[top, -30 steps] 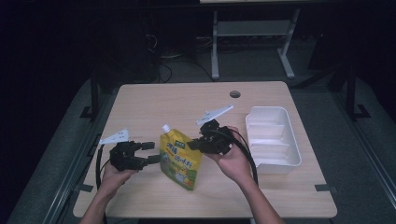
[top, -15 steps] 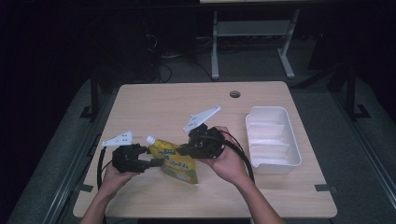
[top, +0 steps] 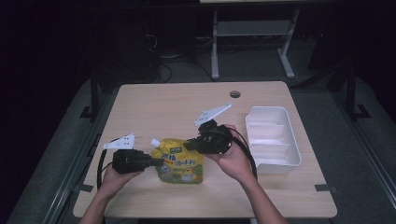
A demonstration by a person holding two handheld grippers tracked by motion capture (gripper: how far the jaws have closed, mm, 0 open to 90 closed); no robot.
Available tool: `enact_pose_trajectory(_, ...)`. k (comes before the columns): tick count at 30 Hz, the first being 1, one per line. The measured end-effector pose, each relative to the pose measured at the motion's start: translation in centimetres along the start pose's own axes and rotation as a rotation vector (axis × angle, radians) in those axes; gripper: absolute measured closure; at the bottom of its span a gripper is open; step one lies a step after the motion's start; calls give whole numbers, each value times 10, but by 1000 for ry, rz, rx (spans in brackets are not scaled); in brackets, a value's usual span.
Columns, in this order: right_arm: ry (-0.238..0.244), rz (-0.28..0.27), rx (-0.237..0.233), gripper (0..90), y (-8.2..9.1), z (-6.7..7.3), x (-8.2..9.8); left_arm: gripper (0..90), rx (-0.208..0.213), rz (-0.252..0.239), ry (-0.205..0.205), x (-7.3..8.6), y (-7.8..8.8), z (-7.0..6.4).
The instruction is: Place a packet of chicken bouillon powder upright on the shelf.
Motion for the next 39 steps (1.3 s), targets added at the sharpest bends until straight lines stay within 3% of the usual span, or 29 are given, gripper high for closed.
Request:
enact_pose_trajectory(5, -28, -15, -3, 708, 1, -3, 5, 879, 0, 11, -13, 1, 0, -1)
enact_pose_trajectory(7, -46, -20, -4, 602, 0, -5, 9, 885, -3, 14, -15, 2, 0, -1)
enact_pose_trajectory(16, -118, -13, -51, 540, -18, -8, 34, 886, -2, 13, -10, 3, 0, 0)
enact_pose_trajectory(19, -133, 10, -59, 561, -28, -7, 42, 886, 1, 11, -9, 3, 0, -1)
enact_pose_trajectory(27, -140, -20, -40, 671, -38, -8, 44, 886, 5, 7, -3, 3, -1, -2)
enact_pose_trajectory(39, -108, -46, -114, 882, -36, 3, 42, 811, -5, 3, 19, 4, 0, 3)
Point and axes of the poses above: each handheld gripper's, and its own axes: y roughly backward along the jaws, x roughly out of its underside, z roughly to its left, the point moved 9 cm from there along -y, roughly forward along the jaws, and after that the axes turned 13 degrees about y, right-handed, at the moved point
